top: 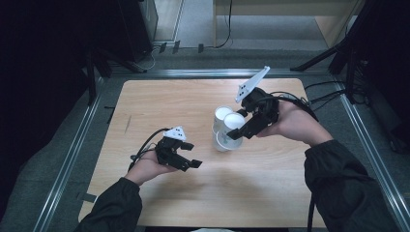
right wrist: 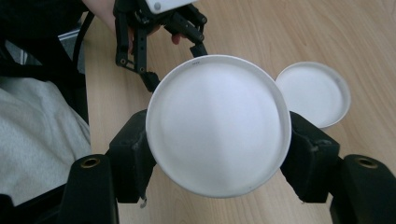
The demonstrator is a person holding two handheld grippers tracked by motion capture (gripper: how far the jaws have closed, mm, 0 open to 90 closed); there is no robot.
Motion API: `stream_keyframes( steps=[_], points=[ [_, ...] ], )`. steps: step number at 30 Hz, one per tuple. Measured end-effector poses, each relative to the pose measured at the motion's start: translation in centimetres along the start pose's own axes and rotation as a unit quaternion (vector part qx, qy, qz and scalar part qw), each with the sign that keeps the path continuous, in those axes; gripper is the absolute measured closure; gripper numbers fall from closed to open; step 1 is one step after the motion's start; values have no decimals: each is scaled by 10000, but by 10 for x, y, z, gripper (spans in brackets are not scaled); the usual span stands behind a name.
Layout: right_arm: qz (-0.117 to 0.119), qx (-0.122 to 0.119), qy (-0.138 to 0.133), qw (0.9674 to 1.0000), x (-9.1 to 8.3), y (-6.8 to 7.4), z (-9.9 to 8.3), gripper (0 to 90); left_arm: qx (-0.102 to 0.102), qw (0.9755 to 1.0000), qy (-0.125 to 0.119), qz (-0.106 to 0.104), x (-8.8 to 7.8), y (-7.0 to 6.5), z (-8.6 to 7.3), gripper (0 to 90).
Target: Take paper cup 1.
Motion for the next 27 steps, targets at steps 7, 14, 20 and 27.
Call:
stream_keyframes(
  steps=[7,14,20,27],
  points=[
    [109,-101,-117,9998,18,3,-25,344,136,9995,-189,-202,-2,-6,4,176],
    [226,-7,-338,9992,37,0,-45,345,256,9991,-138,-304,0,-10,5,175],
    [306,91,-441,9985,54,-4,-58,347,306,9988,-194,-345,1,-12,6,177],
    [412,176,-552,9975,70,-6,-67,346,370,9980,-225,-456,3,-13,8,178]
  ],
)
Point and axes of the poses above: each handheld gripper's, and its own axes: x roughly forward along the jaws, z roughly out of its top, y roughly to its left, the point moved 4 cm from there along x, roughly forward along the jaws, and after that the axes turned 10 degrees about x, right-handed, at the moved point
